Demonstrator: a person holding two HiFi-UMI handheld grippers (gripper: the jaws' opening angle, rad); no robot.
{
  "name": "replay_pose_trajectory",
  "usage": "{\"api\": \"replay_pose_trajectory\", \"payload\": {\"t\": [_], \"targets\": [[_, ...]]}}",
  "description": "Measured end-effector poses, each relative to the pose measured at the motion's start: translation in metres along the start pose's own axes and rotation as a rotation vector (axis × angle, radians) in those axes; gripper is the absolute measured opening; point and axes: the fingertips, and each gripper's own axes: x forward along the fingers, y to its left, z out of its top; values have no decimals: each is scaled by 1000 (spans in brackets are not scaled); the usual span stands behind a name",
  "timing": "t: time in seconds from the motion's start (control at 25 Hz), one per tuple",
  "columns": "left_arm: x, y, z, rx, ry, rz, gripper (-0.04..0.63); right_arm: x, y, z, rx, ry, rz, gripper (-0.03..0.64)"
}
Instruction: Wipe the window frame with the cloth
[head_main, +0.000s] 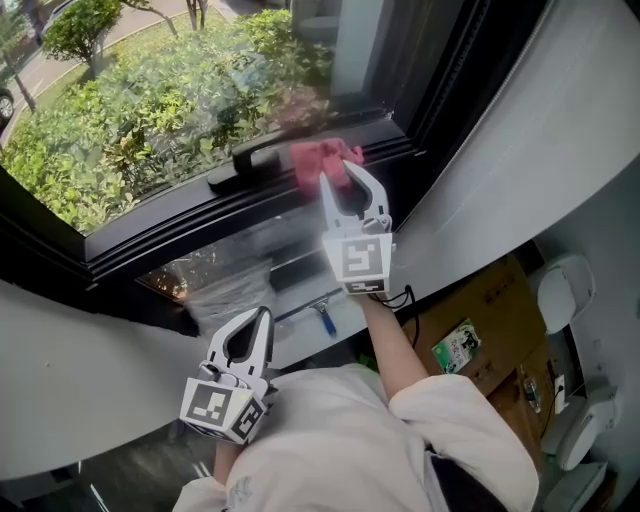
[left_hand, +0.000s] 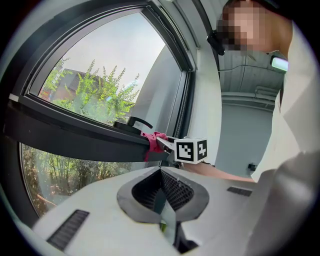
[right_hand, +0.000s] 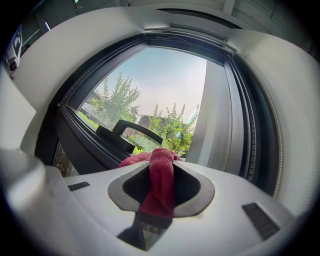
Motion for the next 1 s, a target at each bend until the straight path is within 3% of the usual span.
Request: {"api": "replay_pose_trajectory", "payload": {"t": [1.0], "targets": [[-7,3,-1,-5,-4,3,9,-1,58,25,-21,-46,115,100]]}}
